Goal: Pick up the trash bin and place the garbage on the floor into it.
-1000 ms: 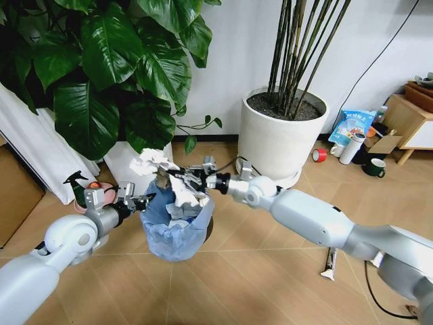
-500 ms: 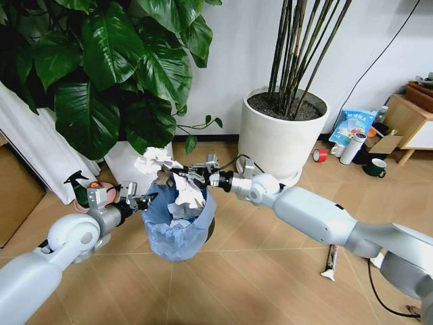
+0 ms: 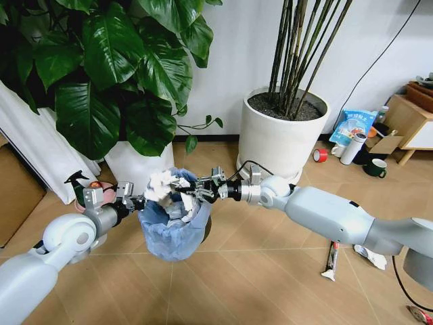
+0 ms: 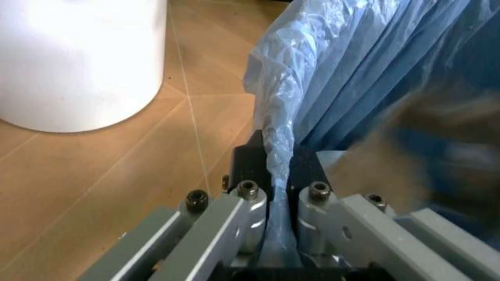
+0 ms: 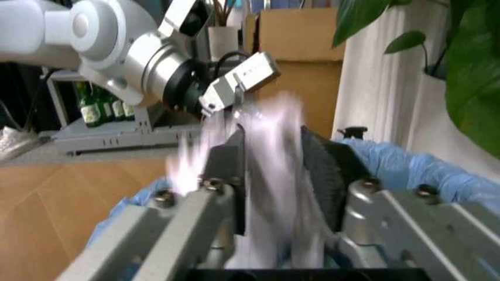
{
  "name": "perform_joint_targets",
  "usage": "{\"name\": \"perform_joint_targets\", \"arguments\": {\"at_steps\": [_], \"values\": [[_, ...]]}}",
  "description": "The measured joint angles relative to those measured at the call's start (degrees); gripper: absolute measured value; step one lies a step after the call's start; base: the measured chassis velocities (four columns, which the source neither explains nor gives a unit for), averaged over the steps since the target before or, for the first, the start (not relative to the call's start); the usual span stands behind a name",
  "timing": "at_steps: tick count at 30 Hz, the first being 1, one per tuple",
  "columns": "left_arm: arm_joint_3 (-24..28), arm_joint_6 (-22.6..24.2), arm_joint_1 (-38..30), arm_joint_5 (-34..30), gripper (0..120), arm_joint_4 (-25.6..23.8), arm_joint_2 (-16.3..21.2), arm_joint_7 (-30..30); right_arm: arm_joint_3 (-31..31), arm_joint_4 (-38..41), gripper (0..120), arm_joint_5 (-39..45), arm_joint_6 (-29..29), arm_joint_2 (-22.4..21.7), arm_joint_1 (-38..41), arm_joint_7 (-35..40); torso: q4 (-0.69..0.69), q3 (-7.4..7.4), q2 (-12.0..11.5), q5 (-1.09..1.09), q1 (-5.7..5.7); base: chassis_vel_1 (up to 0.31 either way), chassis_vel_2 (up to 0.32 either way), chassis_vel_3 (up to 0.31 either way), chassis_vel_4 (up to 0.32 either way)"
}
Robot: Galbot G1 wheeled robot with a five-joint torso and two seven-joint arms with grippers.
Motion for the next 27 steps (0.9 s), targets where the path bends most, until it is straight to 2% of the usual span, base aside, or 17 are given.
{"name": "perform_joint_targets", "arguments": {"at_steps": [8, 10, 11, 13, 14, 15, 16, 18, 19, 20, 22, 23, 27], "values": [[-0.05, 0.02, -0.03, 0.03, 0, 0.2, 0.06, 0.12, -0.15, -0.27, 57, -0.54, -0.33, -0.31, 0.86, -0.23, 0.0, 0.0, 0.0, 0.0, 0.0, 0.0, 0.0, 0.0, 0.0], [-0.13, 0.03, -0.03, 0.06, 0, 0.31, -0.09, 0.11, 1.9, -0.11, 66, 0.11, -0.13, -0.28, 0.57, 0.25, 0.0, 0.0, 0.0, -0.01, 0.0, 0.0, 0.0, 0.0, 0.0], [-0.13, 0.03, -0.03, 0.06, 0, 0.31, -0.09, 0.11, 1.9, -0.11, 66, 0.11, -0.13, -0.28, 0.57, 0.25, 0.0, 0.0, 0.0, -0.01, 0.0, 0.0, 0.0, 0.0, 0.0], [-0.53, 0.02, 0.1, 0.12, 0, 0.34, -0.21, 0.06, 4.4, -0.2, 73, 0.64, -0.03, -0.06, -0.15, 1.42, 0.0, 0.0, 0.0, -0.01, 0.0, 0.0, 0.0, 0.0, 0.0], [-1.25, 0.03, 0.51, 0.17, 0, 0.29, -0.32, -0.06, 8.0, -0.82, 80, 1.18, -0.05, 0.27, -1.43, 3.13, 0.01, 0.0, 0.0, 0.0, 0.0, 0.0, 0.0, 0.0, 0.0], [-1.25, 0.03, 0.51, 0.17, 0, 0.29, -0.32, -0.06, 8.0, -0.82, 80, 1.18, -0.05, 0.27, -1.43, 3.13, 0.01, 0.0, 0.0, 0.0, 0.0, 0.0, 0.0, 0.0, 0.0], [-1.71, 0.02, 0.81, 0.18, 0, 0.19, -0.36, -0.11, 9.72, -1.18, 85, 1.52, -0.05, 0.32, -2.09, 4.16, 0.01, 0.0, 0.0, -0.01, 0.0, 0.0, 0.0, 0.0, 0.0], [-2.77, 0.03, 1.69, 0.32, 0, -0.13, -0.37, -0.15, 12.37, -1.3, 91, 2.4, -0.05, -0.01, -3.77, 7.63, 0.02, 0.0, 0.0, -0.01, 0.0, 0.0, 0.0, 0.0, 0.0], [-3.88, -0.01, 2.8, 0.87, 0, -0.52, -0.37, -0.16, 14.52, -0.95, 97, 2.67, 0.07, -0.85, -6.11, 13.06, 0.0, 0.0, 0.0, 0.0, 0.0, 0.0, 0.0, 0.0, 0.0], [-3.88, -0.01, 2.8, 0.87, 0, -0.52, -0.37, -0.16, 14.52, -0.95, 97, 2.67, 0.07, -0.85, -6.11, 13.06, 0.0, 0.0, 0.0, 0.0, 0.0, 0.0, 0.0, 0.0, 0.0], [-5.95, -0.16, 5.09, 2.23, 0, -1.37, -1.01, -0.14, 19.37, -0.28, 100, 0.62, 0.51, -1.96, -12.5, 23.8, 0.0, -0.01, 0.0, -0.01, 0.0, 0.0, 0.0, 0.0, 0.0], [-5.95, -0.16, 5.09, 2.23, 0, -1.37, -1.01, -0.14, 19.37, -0.28, 100, 0.62, 0.51, -1.96, -12.5, 23.8, 0.0, -0.01, 0.0, -0.01, 0.0, 0.0, 0.0, 0.0, 0.0], [-8.8, -0.3, 8.32, 3.71, 0, -2.85, -1.69, -0.38, 26.56, 1.36, 100, -4.47, -0.17, -3.3, -23.76, 36.23, -0.01, -0.01, 0.0, 0.0, 0.0, 0.0, 0.0, 0.0, 0.0]]}}
